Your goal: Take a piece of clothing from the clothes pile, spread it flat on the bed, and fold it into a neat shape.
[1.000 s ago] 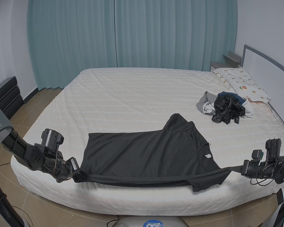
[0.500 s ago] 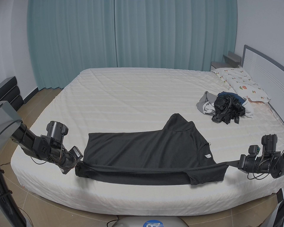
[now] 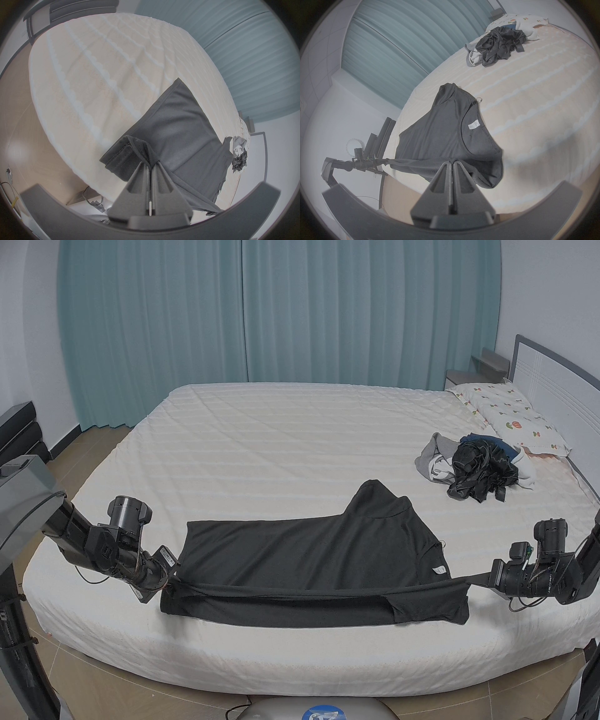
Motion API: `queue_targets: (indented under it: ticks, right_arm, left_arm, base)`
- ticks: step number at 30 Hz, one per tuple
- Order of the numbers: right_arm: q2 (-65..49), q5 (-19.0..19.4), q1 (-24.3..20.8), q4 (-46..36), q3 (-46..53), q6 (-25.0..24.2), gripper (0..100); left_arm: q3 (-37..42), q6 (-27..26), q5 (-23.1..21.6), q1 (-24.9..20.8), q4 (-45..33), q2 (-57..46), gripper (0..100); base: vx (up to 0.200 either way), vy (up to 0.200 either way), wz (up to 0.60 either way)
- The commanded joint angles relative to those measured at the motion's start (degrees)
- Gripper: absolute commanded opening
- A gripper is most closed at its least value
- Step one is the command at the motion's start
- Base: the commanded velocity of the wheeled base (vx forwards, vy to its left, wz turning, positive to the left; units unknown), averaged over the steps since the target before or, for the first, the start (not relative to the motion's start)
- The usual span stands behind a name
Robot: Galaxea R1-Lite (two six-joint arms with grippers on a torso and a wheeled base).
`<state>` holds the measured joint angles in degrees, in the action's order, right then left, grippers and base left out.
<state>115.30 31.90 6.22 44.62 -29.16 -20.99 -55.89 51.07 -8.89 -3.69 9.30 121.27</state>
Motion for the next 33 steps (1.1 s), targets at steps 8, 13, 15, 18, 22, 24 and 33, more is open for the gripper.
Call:
queue_targets:
  ticks: [8, 13, 15, 18, 22, 24, 33]
  right_arm:
    - [5.64, -1.67, -1.91, 0.29, -6.35, -5.02, 0]
    - [9.95, -2.55, -2.61, 4.95, -6.61, -5.29, 0]
    - [11.7, -3.25, -2.79, 6.71, -6.61, -5.29, 0]
    - [12.85, -4.04, -2.97, 8.56, -6.44, -5.46, 0]
    - [13.2, -4.13, -2.97, 11.28, -5.91, -7.48, 100]
    - [12.85, -4.13, -2.97, 12.42, -5.56, -8.71, 100]
    - [9.07, -5.98, -1.56, 17.17, 0.42, -11.44, 100]
  left_arm:
    - [-5.72, 2.37, 0.19, -0.09, -0.07, 5.55, 0]
    - [-7.3, 3.43, 0.19, 0.0, 0.19, 7.4, 0]
    - [-7.56, 3.51, 0.19, 0.0, 0.19, 7.66, 100]
    - [-7.83, 3.69, 0.27, -0.09, 0.19, 7.84, 100]
    - [-9.76, 8.0, 0.36, 0.09, 0.19, 7.49, 100]
    - [-9.85, 8.35, 0.36, 0.18, 0.28, 7.4, 100]
    - [-9.06, 8.0, -0.17, 1.85, 0.1, 5.55, 100]
  base:
    - [0.0, 0.0, 0.0]
    - [0.0, 0.0, 0.0]
    - [0.0, 0.0, 0.0]
    - [0.0, 0.0, 0.0]
    - [0.0, 0.0, 0.0]
    - [0.0, 0.0, 0.0]
    - [0.0, 0.0, 0.0]
